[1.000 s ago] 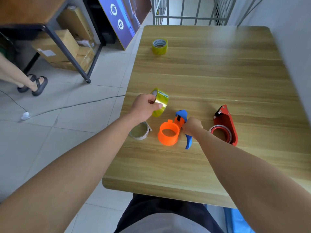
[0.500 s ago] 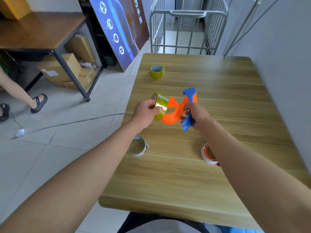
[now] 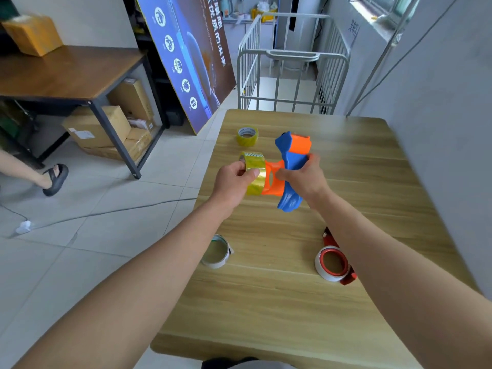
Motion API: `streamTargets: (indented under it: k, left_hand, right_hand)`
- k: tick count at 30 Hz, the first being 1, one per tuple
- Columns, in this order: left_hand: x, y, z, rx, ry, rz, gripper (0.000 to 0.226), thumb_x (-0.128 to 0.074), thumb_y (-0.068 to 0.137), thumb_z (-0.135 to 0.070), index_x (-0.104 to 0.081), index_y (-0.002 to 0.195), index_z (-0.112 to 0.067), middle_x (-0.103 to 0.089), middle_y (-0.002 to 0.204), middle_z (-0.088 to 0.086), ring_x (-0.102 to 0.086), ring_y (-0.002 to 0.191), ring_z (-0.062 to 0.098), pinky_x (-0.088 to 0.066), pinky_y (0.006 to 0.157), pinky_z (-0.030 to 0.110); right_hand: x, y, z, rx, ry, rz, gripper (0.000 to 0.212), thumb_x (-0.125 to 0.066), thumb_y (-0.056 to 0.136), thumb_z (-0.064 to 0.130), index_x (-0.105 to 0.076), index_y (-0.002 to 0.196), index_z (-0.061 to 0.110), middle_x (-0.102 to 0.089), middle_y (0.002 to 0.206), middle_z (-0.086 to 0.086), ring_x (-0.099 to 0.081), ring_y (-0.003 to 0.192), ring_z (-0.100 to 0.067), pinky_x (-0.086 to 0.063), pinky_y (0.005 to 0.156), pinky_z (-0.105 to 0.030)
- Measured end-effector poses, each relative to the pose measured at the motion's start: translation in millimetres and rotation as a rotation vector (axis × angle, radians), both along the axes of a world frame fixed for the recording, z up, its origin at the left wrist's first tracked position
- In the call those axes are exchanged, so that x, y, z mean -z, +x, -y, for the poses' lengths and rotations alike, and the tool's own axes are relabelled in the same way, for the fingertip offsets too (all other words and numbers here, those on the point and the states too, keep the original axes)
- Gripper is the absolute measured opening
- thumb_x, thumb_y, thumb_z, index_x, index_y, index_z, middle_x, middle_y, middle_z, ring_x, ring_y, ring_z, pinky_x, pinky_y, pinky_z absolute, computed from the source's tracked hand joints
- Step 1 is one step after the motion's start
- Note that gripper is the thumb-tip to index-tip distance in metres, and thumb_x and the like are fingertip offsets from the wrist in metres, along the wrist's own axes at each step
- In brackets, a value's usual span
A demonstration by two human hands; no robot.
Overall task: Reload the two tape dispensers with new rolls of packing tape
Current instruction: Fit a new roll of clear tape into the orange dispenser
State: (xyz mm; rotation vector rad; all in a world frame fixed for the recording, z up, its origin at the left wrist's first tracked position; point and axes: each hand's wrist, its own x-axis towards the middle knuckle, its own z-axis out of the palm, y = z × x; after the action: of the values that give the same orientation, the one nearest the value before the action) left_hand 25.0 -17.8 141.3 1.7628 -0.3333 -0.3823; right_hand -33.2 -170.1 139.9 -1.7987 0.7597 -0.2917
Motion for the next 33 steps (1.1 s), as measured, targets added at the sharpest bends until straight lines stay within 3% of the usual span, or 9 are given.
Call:
streamTargets:
  k: [6,10,16,20,23,25,29,33]
  left_hand:
    - [4,-2,3,0.005,0.027,-0.044,0.017,-0.062,0.087,-0.019,-0.066,0.099,-0.008,-0.069,0.103,0.018,-0.064,0.099,0.034,-0.051,0.091,0.051]
    - [10,-6,3,0.033,0.058,-0.052,0.014,-0.064,0.086,-0.020,-0.066,0.093,-0.008,-0.066,0.087,0.008,-0.062,0.081,0.024,-0.050,0.075,0.036]
    - [16,-14,7,0.177,0.113,-0.134,0.009,-0.060,0.086,-0.006,-0.064,0.093,-0.009,-0.061,0.075,-0.001,-0.056,0.070,0.014,-0.042,0.060,0.023]
    - [20,-17,5,0.230,0.150,-0.137,0.017,-0.062,0.084,-0.004,-0.064,0.101,-0.007,-0.063,0.082,0.000,-0.058,0.077,0.013,-0.044,0.064,0.022]
    - [23,-20,6,0.212,0.214,-0.046,0.011,-0.071,0.077,-0.007,-0.063,0.084,-0.011,-0.059,0.073,-0.002,-0.056,0.071,0.012,-0.044,0.063,0.021]
    - [26,-21,6,0.205,0.239,-0.001,0.019,-0.076,0.073,-0.009,-0.058,0.074,-0.015,-0.055,0.067,-0.004,-0.052,0.064,0.011,-0.044,0.062,0.022]
    - [33,-22,6,0.208,0.259,0.019,0.030,-0.079,0.068,-0.012,-0.050,0.066,-0.018,-0.049,0.061,-0.004,-0.045,0.059,0.015,-0.042,0.062,0.033]
    - [37,-25,3,0.196,0.296,0.067,0.036,-0.082,0.065,-0.019,-0.046,0.063,-0.018,-0.047,0.062,-0.005,-0.045,0.061,0.017,-0.039,0.061,0.032]
  right_hand:
    - [1,0,-8,-0.009,-0.010,-0.003,0.059,-0.073,0.073,0.025,-0.033,0.115,0.012,-0.049,0.086,0.005,-0.054,0.077,-0.016,-0.048,0.070,-0.035]
    - [7,-6,-11,-0.022,0.012,-0.010,0.056,-0.072,0.074,0.025,-0.031,0.109,0.014,-0.048,0.085,0.005,-0.054,0.078,-0.017,-0.046,0.068,-0.033]
    - [20,-16,-18,-0.065,0.040,0.008,0.059,-0.073,0.073,0.021,-0.031,0.114,0.014,-0.050,0.087,0.004,-0.055,0.076,-0.014,-0.048,0.066,-0.031]
    - [27,-22,-16,-0.038,0.150,-0.006,0.062,-0.075,0.073,0.021,-0.032,0.118,0.014,-0.051,0.092,0.003,-0.055,0.078,-0.011,-0.046,0.061,-0.026]
    - [30,-24,-17,-0.038,0.194,-0.003,0.061,-0.075,0.072,0.021,-0.032,0.115,0.016,-0.051,0.093,0.002,-0.055,0.078,-0.012,-0.046,0.061,-0.027]
    - [32,-25,-18,-0.039,0.210,0.015,0.059,-0.075,0.073,0.020,-0.032,0.114,0.016,-0.051,0.092,0.002,-0.055,0.077,-0.012,-0.045,0.060,-0.026]
    - [36,-27,-22,-0.074,0.250,0.041,0.059,-0.074,0.074,0.017,-0.032,0.115,0.016,-0.052,0.092,0.003,-0.056,0.078,-0.012,-0.049,0.063,-0.026]
    - [43,-32,-24,-0.092,0.307,0.046,0.060,-0.075,0.072,0.014,-0.032,0.115,0.017,-0.053,0.096,0.000,-0.057,0.083,-0.015,-0.052,0.075,-0.032]
